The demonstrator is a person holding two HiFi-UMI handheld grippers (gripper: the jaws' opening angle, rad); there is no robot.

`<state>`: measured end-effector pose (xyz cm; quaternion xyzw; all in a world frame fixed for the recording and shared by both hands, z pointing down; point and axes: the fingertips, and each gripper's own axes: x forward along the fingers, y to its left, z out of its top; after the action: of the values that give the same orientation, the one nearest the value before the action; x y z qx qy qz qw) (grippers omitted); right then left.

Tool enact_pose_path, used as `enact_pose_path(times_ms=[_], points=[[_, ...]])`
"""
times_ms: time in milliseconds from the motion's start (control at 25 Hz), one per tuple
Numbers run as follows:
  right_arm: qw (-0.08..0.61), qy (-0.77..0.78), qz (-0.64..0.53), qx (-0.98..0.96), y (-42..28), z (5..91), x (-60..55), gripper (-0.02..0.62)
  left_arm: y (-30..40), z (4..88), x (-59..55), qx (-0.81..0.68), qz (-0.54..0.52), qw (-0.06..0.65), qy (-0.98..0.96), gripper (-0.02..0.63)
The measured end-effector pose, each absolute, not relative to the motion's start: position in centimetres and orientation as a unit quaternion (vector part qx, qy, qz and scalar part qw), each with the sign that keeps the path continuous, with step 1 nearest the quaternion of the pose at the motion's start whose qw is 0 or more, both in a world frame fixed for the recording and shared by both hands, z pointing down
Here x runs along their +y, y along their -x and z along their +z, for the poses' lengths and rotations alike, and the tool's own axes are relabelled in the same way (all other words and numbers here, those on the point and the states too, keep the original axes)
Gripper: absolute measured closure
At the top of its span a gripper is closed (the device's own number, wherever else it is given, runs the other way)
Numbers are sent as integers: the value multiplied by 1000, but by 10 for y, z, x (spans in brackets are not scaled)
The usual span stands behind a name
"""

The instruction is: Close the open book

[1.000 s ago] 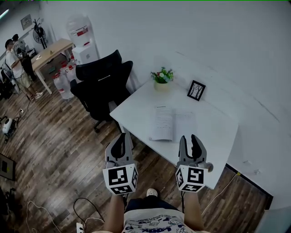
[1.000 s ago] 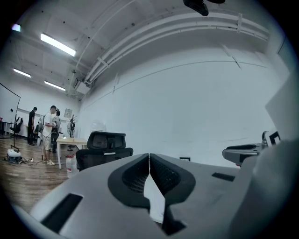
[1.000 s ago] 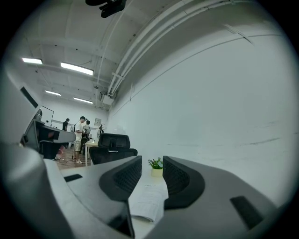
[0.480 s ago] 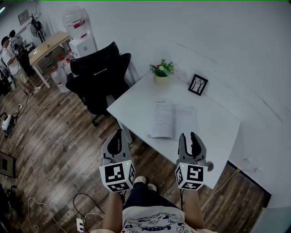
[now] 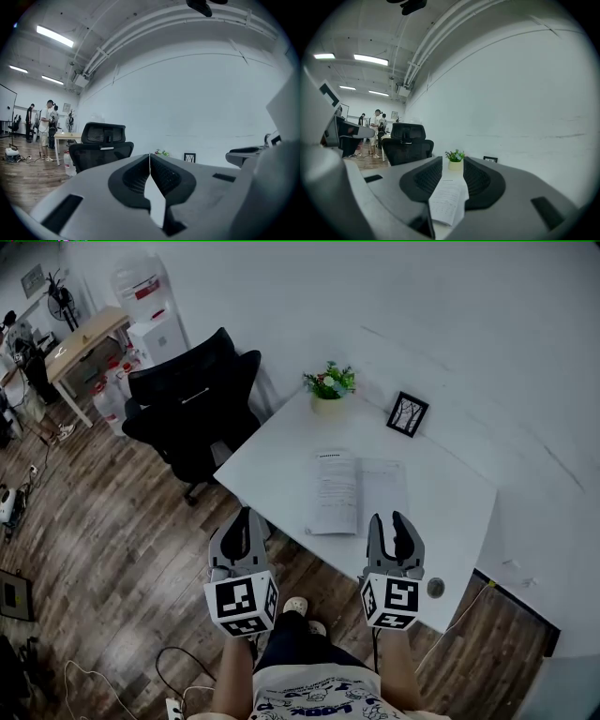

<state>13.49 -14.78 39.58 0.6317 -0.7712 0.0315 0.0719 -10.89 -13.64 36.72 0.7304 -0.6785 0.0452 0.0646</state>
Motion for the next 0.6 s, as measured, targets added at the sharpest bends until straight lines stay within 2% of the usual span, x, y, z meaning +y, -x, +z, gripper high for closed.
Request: enact_pose_path(times_ms=[600], points=[[103,-654,23,-749,-110,407,-210,462,127,374,-221,-646,45,72,-759,580]])
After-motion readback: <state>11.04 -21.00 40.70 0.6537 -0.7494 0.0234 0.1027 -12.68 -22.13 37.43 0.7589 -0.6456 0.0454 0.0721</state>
